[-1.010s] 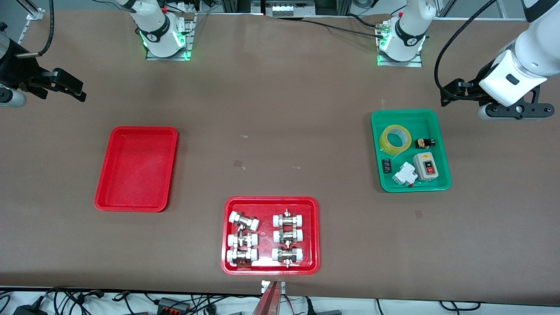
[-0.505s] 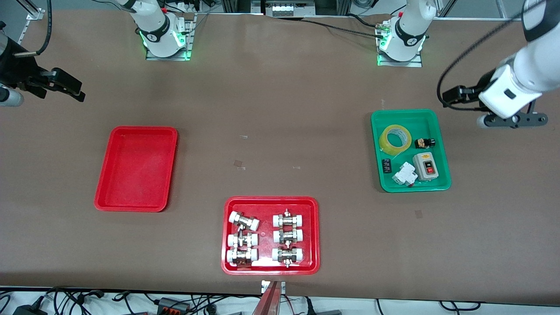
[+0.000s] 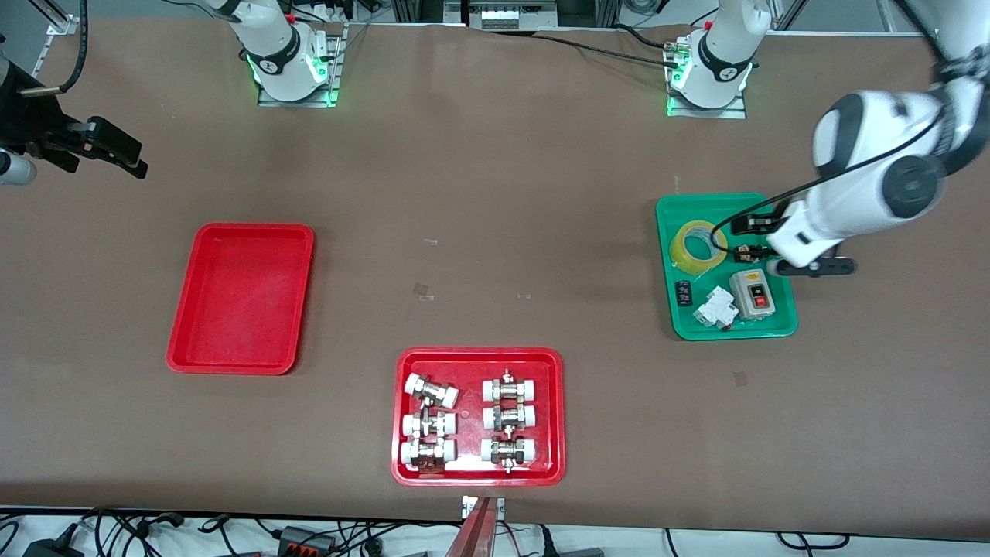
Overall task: Left arm passes tape to right arm into tray
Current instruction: 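Lower the left gripper onto the tape roll and close on its rim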
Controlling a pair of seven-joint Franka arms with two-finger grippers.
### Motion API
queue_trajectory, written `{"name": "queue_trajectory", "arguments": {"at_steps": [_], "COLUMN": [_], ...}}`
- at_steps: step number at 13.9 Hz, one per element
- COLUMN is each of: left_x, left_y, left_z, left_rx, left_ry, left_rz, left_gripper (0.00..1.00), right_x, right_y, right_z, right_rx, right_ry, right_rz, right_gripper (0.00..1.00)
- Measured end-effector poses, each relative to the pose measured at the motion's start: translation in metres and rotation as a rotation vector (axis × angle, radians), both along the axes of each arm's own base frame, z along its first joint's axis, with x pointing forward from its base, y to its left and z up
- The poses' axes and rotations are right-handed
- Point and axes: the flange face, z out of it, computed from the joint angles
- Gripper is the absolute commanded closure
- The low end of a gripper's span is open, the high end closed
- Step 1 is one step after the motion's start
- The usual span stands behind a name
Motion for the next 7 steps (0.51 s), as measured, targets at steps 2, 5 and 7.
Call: {"name": "queue_trajectory", "arguments": {"at_steps": [2, 5, 7], "left_x": [-0.021, -0.041, -0.049], "left_y": [0.001, -0.004, -0.015], "left_z": [-0.038, -0.064, -0.079], "left_rx": [0.0, 0.003, 0.01], "left_ry": [-0.006, 0.02, 0.013], "left_rz": [0.001, -0.005, 0.003], "left_gripper": [0.0, 0.0, 0.0], "right_x": [0.002, 0.004, 0.004], "right_y": [0.0, 0.0, 0.0], "right_z": [-0.005, -0.014, -0.014], "right_rx": [0.0, -0.001, -0.001], "right_ry": [0.016, 0.045, 0.048], "right_rz": [0.0, -0.001, -0.001], "right_gripper": [0.0, 0.0, 0.0]}}
